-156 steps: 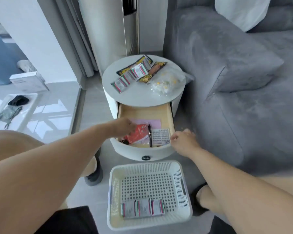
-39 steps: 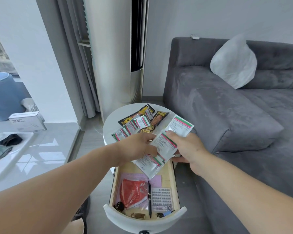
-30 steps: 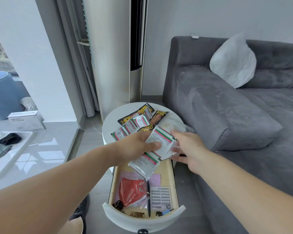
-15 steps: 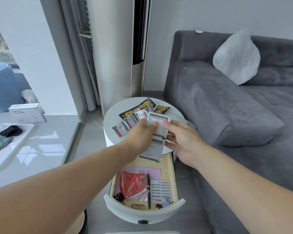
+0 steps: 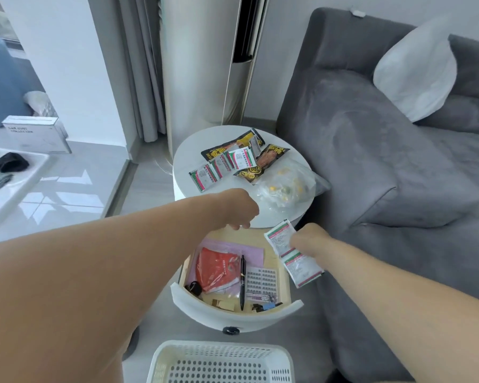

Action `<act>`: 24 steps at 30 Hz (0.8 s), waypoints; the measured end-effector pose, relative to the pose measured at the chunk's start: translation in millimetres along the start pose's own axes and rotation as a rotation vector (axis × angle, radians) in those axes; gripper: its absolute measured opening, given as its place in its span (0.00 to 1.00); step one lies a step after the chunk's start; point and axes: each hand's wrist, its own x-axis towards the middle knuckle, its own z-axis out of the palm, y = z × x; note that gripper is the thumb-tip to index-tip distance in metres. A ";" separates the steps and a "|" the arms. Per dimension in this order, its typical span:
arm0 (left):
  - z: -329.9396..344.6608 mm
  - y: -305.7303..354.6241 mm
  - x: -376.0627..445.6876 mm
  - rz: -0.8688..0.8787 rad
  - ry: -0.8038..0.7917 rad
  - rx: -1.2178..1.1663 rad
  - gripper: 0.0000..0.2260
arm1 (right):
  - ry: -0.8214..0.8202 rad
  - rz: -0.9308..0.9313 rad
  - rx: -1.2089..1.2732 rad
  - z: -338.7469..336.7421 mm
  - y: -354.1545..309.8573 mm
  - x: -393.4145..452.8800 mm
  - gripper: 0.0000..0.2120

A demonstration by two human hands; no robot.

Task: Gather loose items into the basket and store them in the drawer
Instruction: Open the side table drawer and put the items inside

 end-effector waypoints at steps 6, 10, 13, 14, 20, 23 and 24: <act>-8.0 -16.8 31.5 0.270 -0.081 0.720 0.13 | 0.093 0.030 -0.093 85.5 16.5 42.4 0.27; -2.6 -16.7 51.2 0.339 -0.041 0.932 0.12 | 0.158 0.039 -0.120 109.7 6.7 62.6 0.15; -3.0 -12.3 54.3 0.430 -0.021 1.025 0.12 | 0.220 0.047 -0.109 114.8 3.3 75.8 0.13; -3.5 -11.7 54.6 0.446 0.002 1.063 0.12 | 0.246 0.038 -0.126 116.6 3.4 78.5 0.13; -11.3 -8.5 68.0 0.582 0.096 1.235 0.07 | 0.405 -0.266 -0.535 134.7 16.7 80.0 0.19; -13.3 -14.5 72.3 0.636 0.016 1.272 0.08 | 0.450 -0.508 -0.793 137.8 35.1 80.1 0.22; -11.8 -17.4 71.9 0.519 -0.029 1.272 0.10 | 0.431 -0.571 -0.826 138.6 40.5 79.4 0.21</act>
